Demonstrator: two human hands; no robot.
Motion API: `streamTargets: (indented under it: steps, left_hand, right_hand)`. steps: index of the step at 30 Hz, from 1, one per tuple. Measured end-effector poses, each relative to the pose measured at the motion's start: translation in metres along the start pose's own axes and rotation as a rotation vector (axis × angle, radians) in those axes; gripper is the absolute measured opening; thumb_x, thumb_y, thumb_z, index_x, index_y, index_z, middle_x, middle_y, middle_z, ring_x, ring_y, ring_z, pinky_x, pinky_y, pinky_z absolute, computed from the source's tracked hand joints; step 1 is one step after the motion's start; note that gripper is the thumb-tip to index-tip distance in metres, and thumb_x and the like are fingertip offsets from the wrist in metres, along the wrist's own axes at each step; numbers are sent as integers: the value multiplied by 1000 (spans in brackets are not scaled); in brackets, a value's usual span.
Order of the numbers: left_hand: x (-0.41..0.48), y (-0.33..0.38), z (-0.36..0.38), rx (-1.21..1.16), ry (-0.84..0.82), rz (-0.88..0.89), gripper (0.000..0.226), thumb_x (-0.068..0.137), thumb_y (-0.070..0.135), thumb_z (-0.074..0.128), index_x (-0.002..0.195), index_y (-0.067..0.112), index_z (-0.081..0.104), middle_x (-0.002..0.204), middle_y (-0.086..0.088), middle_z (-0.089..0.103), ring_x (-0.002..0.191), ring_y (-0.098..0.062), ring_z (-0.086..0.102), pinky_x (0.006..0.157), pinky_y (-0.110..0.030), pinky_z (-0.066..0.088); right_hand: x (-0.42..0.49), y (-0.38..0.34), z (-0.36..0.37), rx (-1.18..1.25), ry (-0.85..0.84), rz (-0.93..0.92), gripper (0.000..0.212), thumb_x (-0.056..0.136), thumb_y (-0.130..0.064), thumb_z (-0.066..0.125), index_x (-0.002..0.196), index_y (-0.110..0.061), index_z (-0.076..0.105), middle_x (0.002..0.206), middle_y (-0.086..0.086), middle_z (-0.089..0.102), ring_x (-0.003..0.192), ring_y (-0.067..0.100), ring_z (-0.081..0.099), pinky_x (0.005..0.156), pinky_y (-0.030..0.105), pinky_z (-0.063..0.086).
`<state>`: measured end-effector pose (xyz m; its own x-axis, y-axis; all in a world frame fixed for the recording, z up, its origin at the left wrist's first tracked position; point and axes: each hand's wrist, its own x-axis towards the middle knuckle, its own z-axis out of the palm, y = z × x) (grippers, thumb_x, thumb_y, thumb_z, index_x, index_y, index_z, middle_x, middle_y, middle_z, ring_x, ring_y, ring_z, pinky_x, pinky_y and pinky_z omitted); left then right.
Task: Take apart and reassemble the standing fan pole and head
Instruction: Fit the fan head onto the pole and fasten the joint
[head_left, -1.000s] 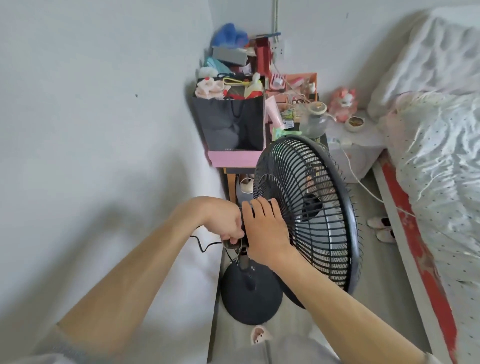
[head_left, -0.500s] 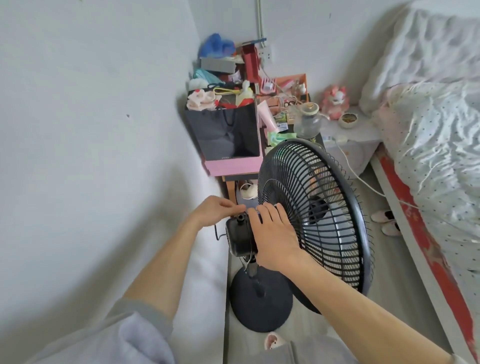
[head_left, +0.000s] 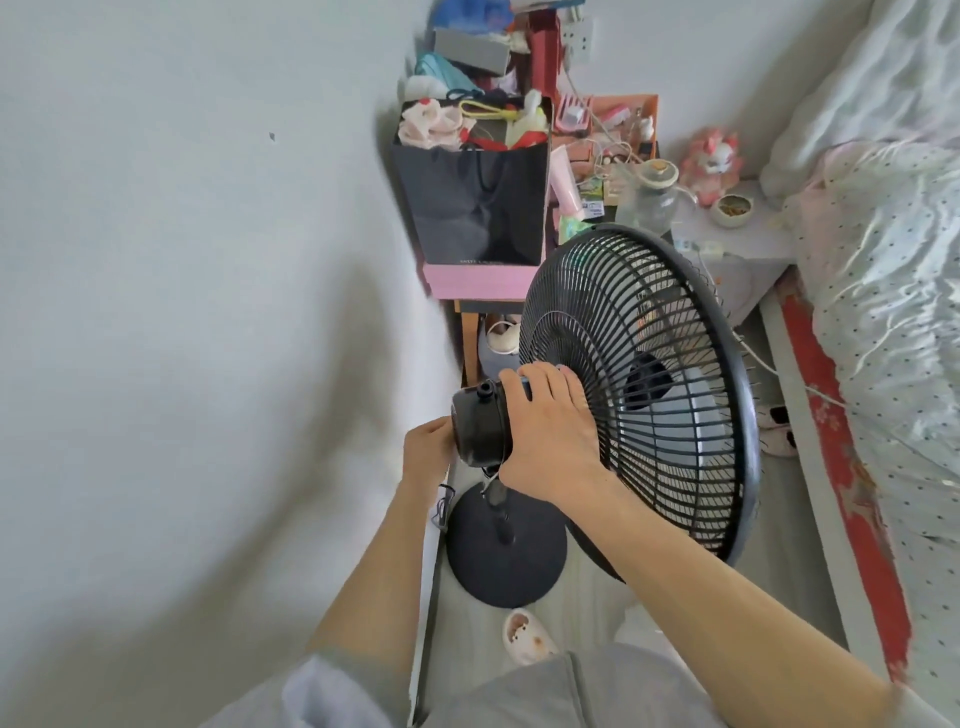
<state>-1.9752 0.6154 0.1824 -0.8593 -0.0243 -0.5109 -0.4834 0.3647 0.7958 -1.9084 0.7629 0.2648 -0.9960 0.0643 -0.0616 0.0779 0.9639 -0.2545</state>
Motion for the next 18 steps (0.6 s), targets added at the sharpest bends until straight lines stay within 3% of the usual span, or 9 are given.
streamTargets:
  steps: [2, 4, 6, 8, 12, 14, 16, 18]
  left_hand:
    - [-4, -6, 6, 2, 10, -12, 57, 90, -10, 47, 45, 23, 41, 42, 8, 27, 62, -19, 19, 52, -29, 22]
    - [-9, -6, 11, -49, 35, -81, 46, 91, -11, 44, 54, 15, 48, 45, 8, 35, 61, -18, 23, 50, -25, 26]
    - [-12, -6, 19, -156, 67, -100, 44, 92, -9, 46, 55, 13, 56, 57, -2, 44, 66, -22, 32, 58, -29, 34]
    - [-17, -4, 27, -235, 71, -66, 52, 93, -9, 47, 57, 23, 65, 66, -5, 55, 69, -24, 43, 66, -30, 43]
    - [-23, -1, 33, -228, 34, -66, 42, 91, -10, 44, 79, 25, 66, 80, -6, 62, 60, -15, 43, 49, -21, 34]
    - [-25, 0, 32, -229, -3, -100, 34, 90, -9, 47, 79, 18, 64, 78, -7, 61, 59, -16, 46, 47, -20, 34]
    - [-34, 0, 33, -274, -9, -115, 23, 90, -8, 51, 76, 9, 58, 68, -8, 59, 45, -8, 47, 42, -16, 33]
    - [-49, -1, 39, -309, 50, -86, 15, 90, -4, 56, 79, 5, 59, 61, -3, 61, 35, 0, 45, 46, -16, 39]
  right_hand:
    - [1, 2, 2, -8, 16, 0, 96, 63, -40, 73, 147, -18, 31, 150, 9, 35, 146, 30, 22, 125, 46, 5]
    - [1, 2, 3, -16, 27, -2, 95, 62, -42, 72, 145, -18, 33, 148, 9, 37, 145, 30, 25, 124, 46, 7]
    - [2, 3, 3, -12, 28, 3, 93, 62, -42, 71, 144, -18, 33, 146, 8, 37, 144, 29, 25, 124, 45, 7]
    - [2, 3, 3, -18, 19, 9, 94, 61, -40, 71, 144, -18, 32, 147, 8, 36, 144, 29, 24, 124, 44, 6]
    - [2, 8, 3, -28, 22, 41, 94, 60, -39, 72, 144, -18, 33, 145, 7, 37, 142, 29, 26, 123, 44, 9]
    - [2, 13, 1, -21, 22, 60, 94, 61, -39, 73, 144, -17, 34, 144, 7, 38, 140, 29, 28, 123, 43, 10]
    - [3, 16, -2, -27, 42, 60, 93, 62, -41, 74, 144, -15, 37, 142, 9, 41, 137, 30, 32, 121, 42, 12]
    - [6, 16, -5, -32, 38, 63, 94, 63, -45, 74, 144, -15, 37, 142, 10, 42, 136, 31, 33, 121, 42, 13]
